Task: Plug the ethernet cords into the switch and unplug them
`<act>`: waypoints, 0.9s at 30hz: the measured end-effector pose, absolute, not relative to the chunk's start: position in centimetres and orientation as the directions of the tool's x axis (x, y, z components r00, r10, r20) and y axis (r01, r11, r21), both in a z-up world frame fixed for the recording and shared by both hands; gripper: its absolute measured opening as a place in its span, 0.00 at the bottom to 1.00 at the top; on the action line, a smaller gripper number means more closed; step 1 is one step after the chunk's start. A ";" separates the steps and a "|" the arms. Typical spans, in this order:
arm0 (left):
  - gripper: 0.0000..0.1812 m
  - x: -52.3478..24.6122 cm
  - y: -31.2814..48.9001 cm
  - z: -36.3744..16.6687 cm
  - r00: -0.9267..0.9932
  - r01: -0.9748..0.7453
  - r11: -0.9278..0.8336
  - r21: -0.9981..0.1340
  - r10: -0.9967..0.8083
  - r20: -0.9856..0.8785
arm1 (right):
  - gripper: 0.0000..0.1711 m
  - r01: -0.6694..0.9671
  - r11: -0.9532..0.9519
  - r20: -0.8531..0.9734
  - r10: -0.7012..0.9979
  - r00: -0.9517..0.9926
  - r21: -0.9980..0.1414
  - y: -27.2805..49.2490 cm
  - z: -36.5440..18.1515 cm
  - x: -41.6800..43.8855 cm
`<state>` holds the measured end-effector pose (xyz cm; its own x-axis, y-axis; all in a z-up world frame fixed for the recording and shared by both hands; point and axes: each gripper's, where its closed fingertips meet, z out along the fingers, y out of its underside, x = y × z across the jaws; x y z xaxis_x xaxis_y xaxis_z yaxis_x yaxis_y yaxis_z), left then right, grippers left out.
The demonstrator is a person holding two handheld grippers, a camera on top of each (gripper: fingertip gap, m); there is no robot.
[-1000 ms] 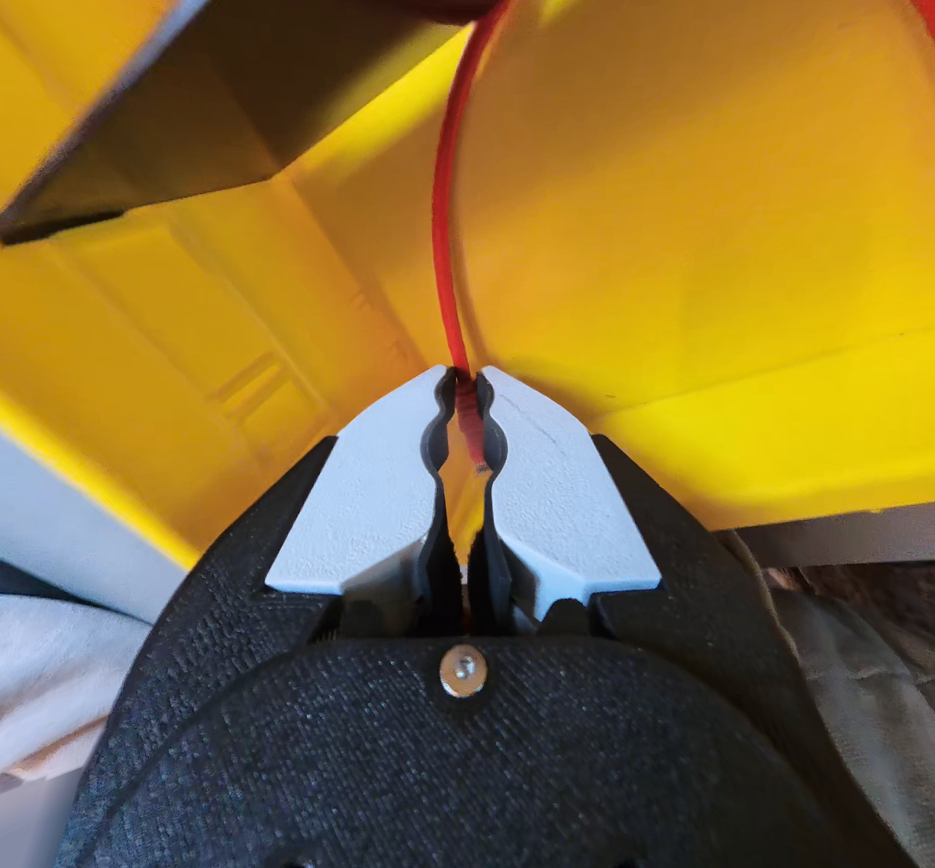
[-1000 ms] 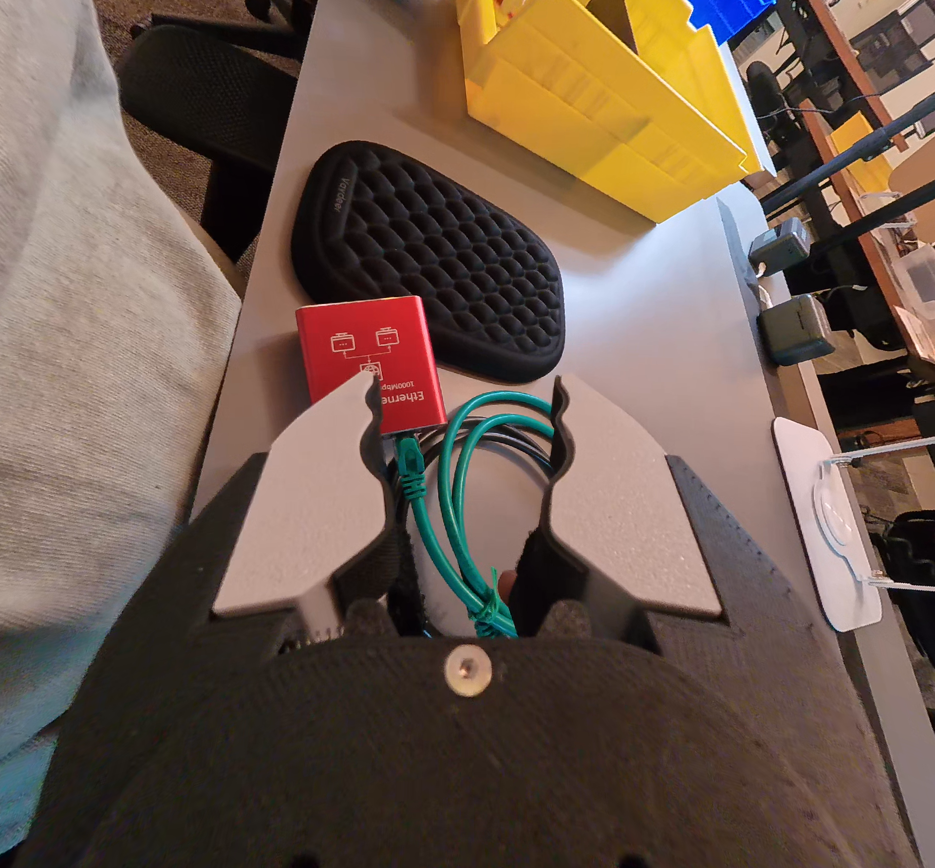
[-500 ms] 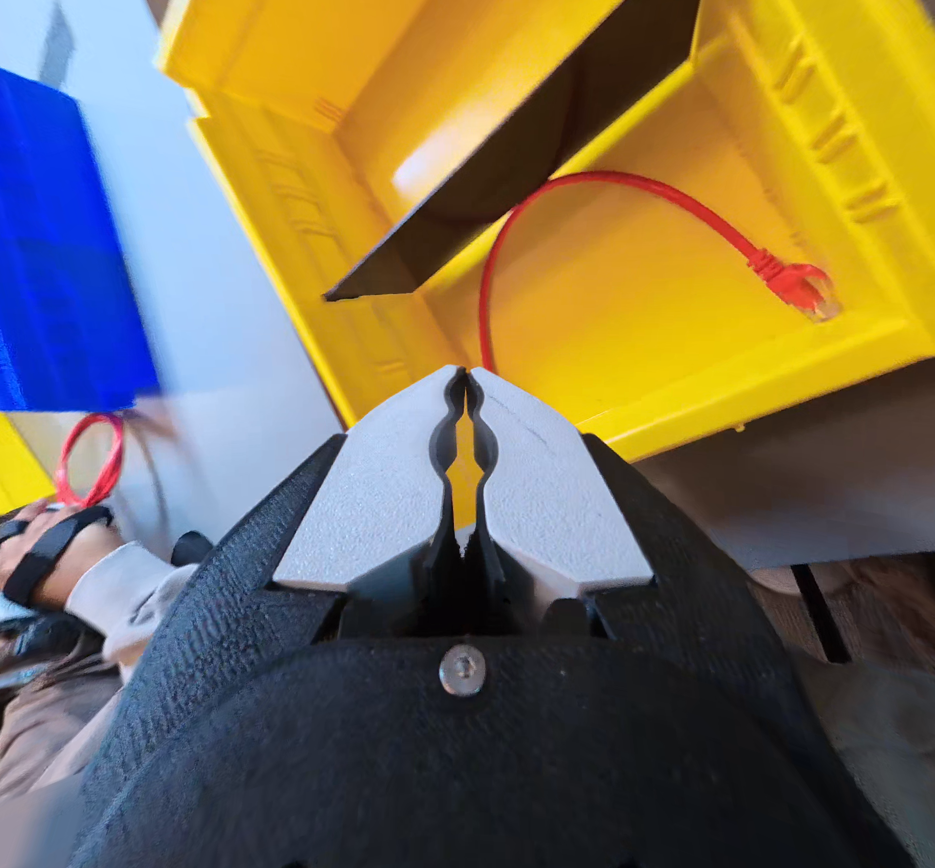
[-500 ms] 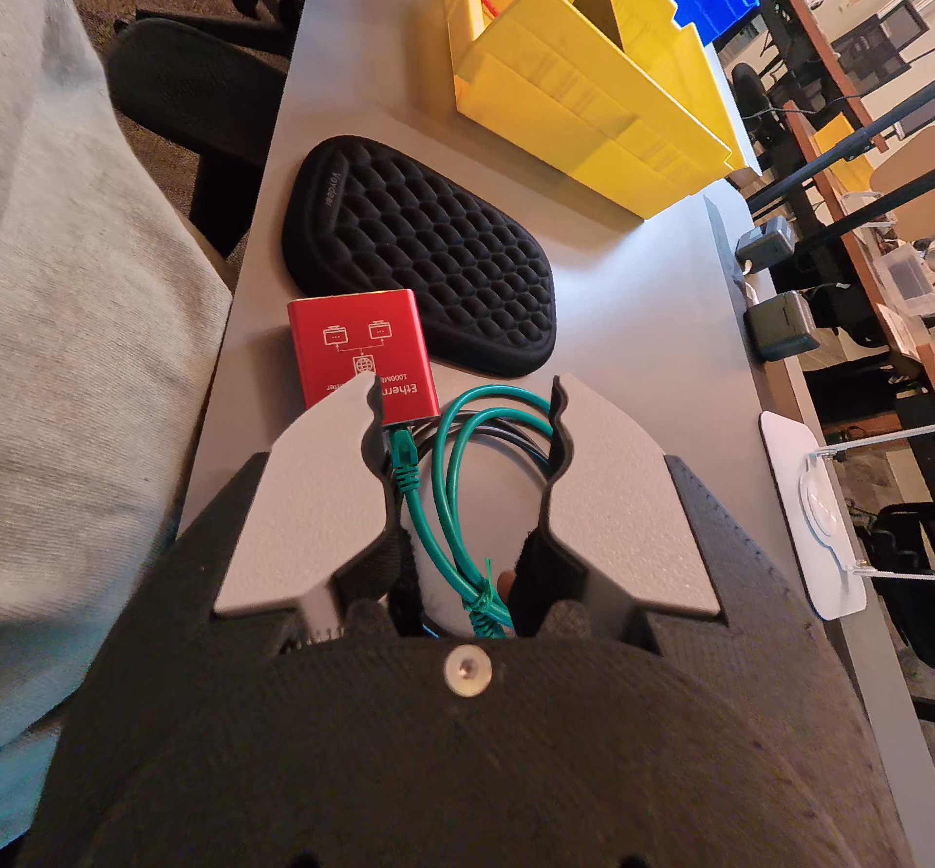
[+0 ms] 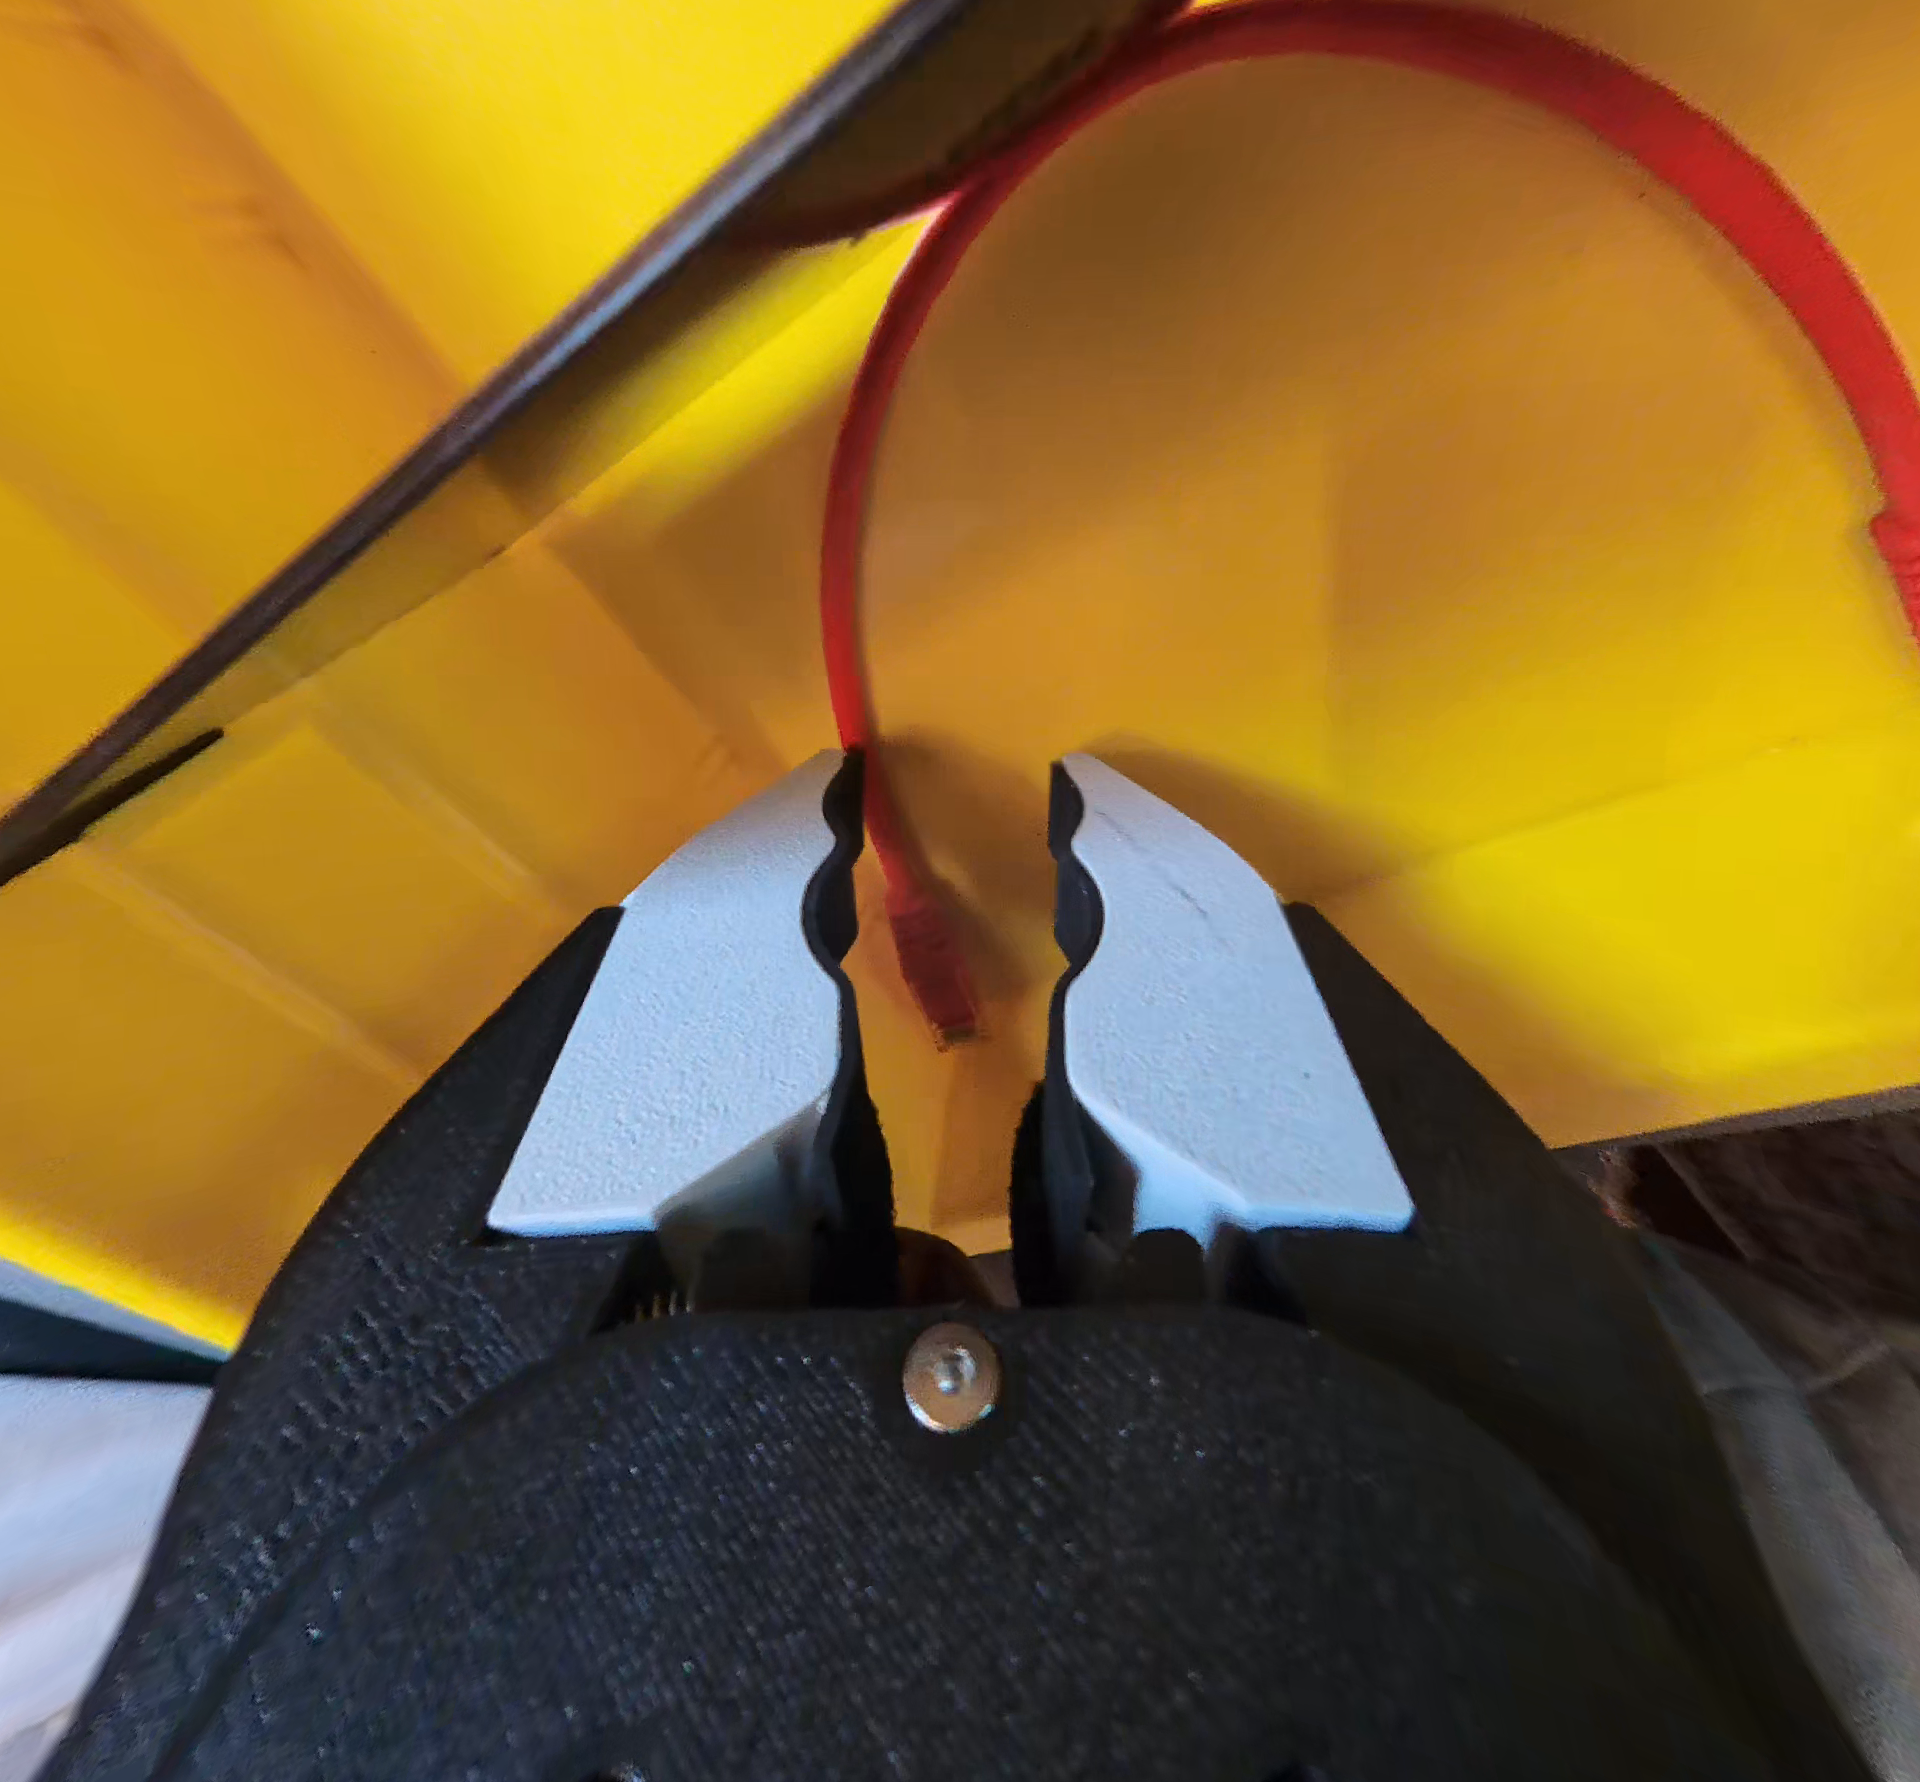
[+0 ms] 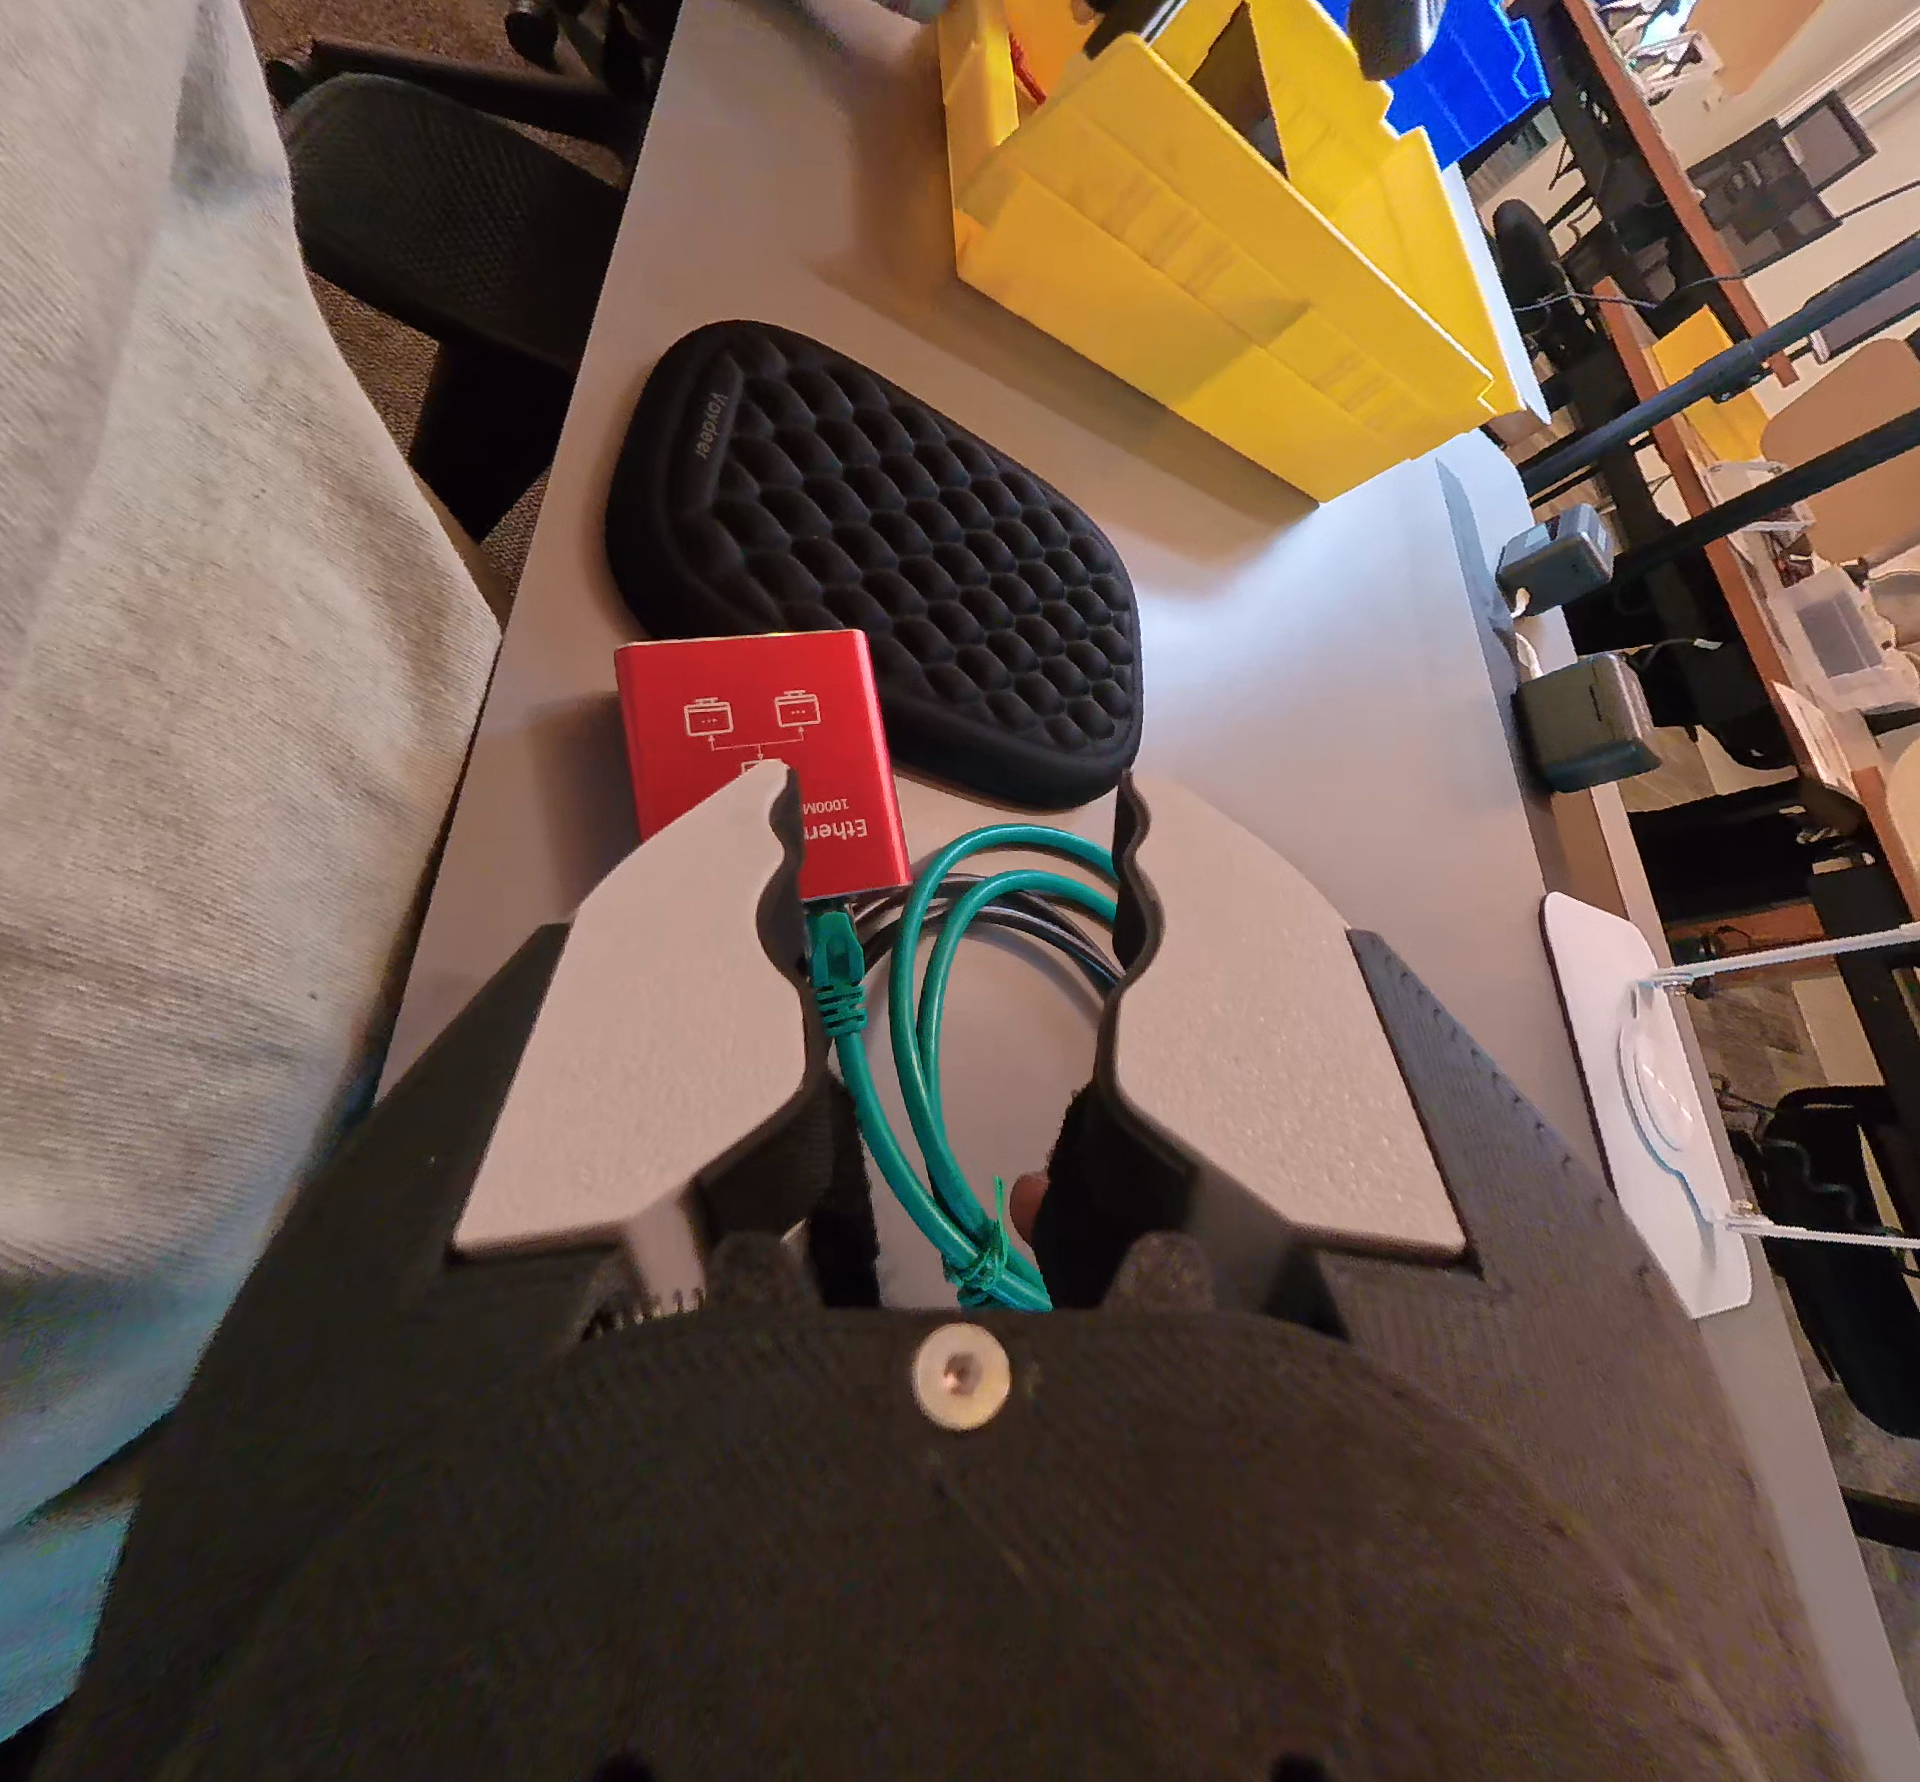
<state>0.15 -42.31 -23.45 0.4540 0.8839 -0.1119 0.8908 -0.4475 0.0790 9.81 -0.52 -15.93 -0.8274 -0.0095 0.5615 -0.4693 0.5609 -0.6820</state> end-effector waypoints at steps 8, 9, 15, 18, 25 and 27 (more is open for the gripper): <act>0.02 0.5 -42.2 -23.3 0.498 0.867 -0.486 0.111 0.853 -0.156 | 0.34 -0.472 0.566 0.567 -0.009 -0.823 -0.676 -0.5 -16.0 9.8; 0.02 0.5 -42.2 -23.4 0.498 0.867 -0.485 0.117 0.850 -0.170 | 0.34 -0.472 0.567 0.569 -0.009 -0.823 -0.675 -0.5 -16.0 9.8; 0.17 0.3 -41.6 -23.3 0.498 0.867 -0.487 0.102 0.845 -0.197 | 0.33 -0.476 0.570 0.574 -0.010 -0.819 -0.669 -0.4 -15.9 9.8; 0.17 -0.1 -41.7 -23.3 0.472 0.881 -0.466 0.077 0.860 -0.195 | 0.32 -0.475 0.573 0.575 -0.009 -0.818 -0.668 -0.3 -15.9 9.7; 0.12 -0.2 -41.8 -23.5 0.458 0.889 -0.452 0.070 0.874 -0.163 | 0.32 -0.475 0.579 0.568 -0.025 -0.823 -0.663 -0.7 -16.4 9.8; 0.09 -0.1 -41.6 -23.5 0.465 0.885 -0.460 0.065 0.874 -0.142 | 0.32 -0.479 0.579 0.571 -0.029 -0.820 -0.660 -0.7 -16.5 9.9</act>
